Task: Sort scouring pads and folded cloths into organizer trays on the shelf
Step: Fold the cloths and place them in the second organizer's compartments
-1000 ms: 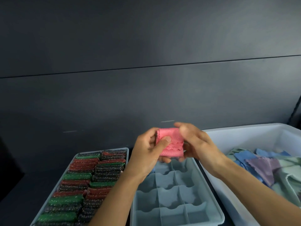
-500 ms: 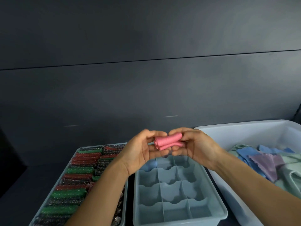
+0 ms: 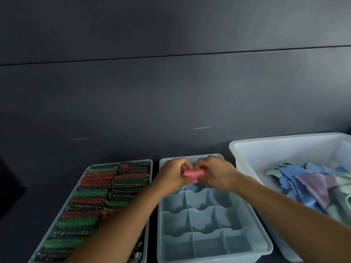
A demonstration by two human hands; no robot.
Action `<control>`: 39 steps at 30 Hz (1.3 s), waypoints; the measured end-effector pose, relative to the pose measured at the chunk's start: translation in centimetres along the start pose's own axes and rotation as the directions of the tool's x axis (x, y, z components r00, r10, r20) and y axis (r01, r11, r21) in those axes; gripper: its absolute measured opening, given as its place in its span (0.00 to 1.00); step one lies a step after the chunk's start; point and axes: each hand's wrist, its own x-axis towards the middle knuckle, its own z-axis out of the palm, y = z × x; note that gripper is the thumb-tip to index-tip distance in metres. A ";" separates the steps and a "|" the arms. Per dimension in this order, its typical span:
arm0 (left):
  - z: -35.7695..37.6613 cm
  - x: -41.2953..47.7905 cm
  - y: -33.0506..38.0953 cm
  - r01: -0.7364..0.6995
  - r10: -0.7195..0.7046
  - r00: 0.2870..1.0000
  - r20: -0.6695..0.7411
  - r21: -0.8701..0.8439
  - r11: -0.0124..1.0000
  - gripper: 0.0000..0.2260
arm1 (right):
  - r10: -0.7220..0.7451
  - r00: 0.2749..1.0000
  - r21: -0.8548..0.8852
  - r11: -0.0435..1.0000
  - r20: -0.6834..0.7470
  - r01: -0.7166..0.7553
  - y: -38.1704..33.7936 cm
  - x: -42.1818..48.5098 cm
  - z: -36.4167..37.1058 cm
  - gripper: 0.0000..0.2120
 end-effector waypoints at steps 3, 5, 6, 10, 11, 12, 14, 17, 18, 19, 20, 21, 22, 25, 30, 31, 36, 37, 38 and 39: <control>0.8 0.0 -0.8 -0.010 0.002 0.998 0.065 0.123 0.992 0.13 | -0.066 0.997 -0.172 0.982 0.041 0.072 0.0 0.5 0.8 0.14; 0.4 0.1 -1.4 -0.028 0.006 0.995 0.101 0.217 0.976 0.12 | -0.054 0.996 -0.218 0.974 0.076 0.069 0.0 0.7 1.2 0.14; -0.1 0.1 -1.8 -0.031 -0.001 0.994 0.114 0.275 0.961 0.11 | -0.046 0.995 -0.236 0.970 0.089 0.066 0.0 0.9 1.5 0.14; -1.5 -0.1 -2.3 -0.107 -0.011 0.976 0.217 0.524 0.845 0.05 | -0.022 0.997 -0.292 0.955 0.077 0.043 -0.1 1.6 1.9 0.15; -1.4 -0.1 -2.1 -0.137 -0.012 0.970 0.241 0.593 0.793 0.05 | -0.011 0.997 -0.283 0.959 0.075 0.032 0.0 1.8 2.0 0.16; -1.3 -0.2 -1.8 -0.167 -0.010 0.966 0.259 0.649 0.742 0.05 | 0.005 0.997 -0.259 0.966 0.079 0.016 0.1 1.9 2.0 0.16; -0.9 0.0 -1.5 -0.194 -0.013 0.963 0.270 0.724 0.662 0.08 | 0.040 0.995 -0.205 0.979 0.095 -0.020 0.3 2.0 2.2 0.16; -0.8 0.3 -1.5 -0.195 -0.026 0.962 0.273 0.747 0.635 0.11 | 0.060 0.992 -0.205 0.978 0.113 -0.035 0.6 2.1 2.9 0.15; -0.7 0.3 -1.5 -0.199 -0.020 0.962 0.274 0.744 0.638 0.11 | 0.059 0.992 -0.225 0.974 0.112 -0.033 0.6 2.1 3.0 0.14; -0.7 0.4 -1.6 -0.203 -0.009 0.962 0.272 0.740 0.641 0.11 | 0.059 0.992 -0.250 0.968 0.111 -0.029 0.6 2.3 3.1 0.14; -0.7 0.4 -1.6 -0.208 0.000 0.963 0.271 0.739 0.641 0.11 | 0.065 0.991 -0.270 0.962 0.114 -0.032 0.5 2.5 3.1 0.14; -0.7 0.3 -1.5 -0.209 0.001 0.963 0.271 0.739 0.641 0.11 | 0.073 0.990 -0.288 0.957 0.124 -0.034 0.2 2.6 3.1 0.14; -0.7 0.3 -1.4 -0.205 -0.005 0.962 0.272 0.737 0.644 0.10 | 0.079 0.987 -0.305 0.952 0.142 -0.033 0.0 2.8 3.0 0.14; -0.7 0.4 -1.6 -0.167 -0.046 0.963 0.265 0.725 0.668 0.04 | 0.103 0.965 -0.297 0.954 0.242 -0.027 -0.6 2.9 2.7 0.14; -0.7 0.2 -0.2 -0.146 0.025 0.982 0.187 0.673 0.725 0.11 | 0.014 0.983 -0.130 0.991 0.184 0.010 -0.2 0.0 0.1 0.14; -0.5 0.2 0.3 -0.158 0.067 0.984 0.163 0.642 0.750 0.14 | 0.005 0.995 -0.116 0.993 0.098 0.007 0.2 -1.0 -1.1 0.13; 1.7 0.3 3.5 -0.160 0.141 0.986 0.084 0.306 0.938 0.11 | 0.328 0.864 0.001 0.935 -0.381 -0.354 8.0 -4.9 -7.0 0.05; 2.3 0.4 4.1 -0.166 0.151 0.986 0.074 0.256 0.952 0.11 | 0.426 0.825 -0.011 0.887 -0.370 -0.462 10.2 -5.5 -7.6 0.05; 2.8 0.5 4.7 -0.173 0.163 0.984 0.066 0.204 0.964 0.11 | 0.514 0.800 -0.061 0.828 -0.310 -0.557 12.3 -6.1 -7.8 0.07; 3.4 0.6 5.5 -0.173 0.165 0.984 0.063 0.153 0.973 0.11 | 0.585 0.777 -0.132 0.772 -0.233 -0.621 14.1 -6.7 -7.7 0.10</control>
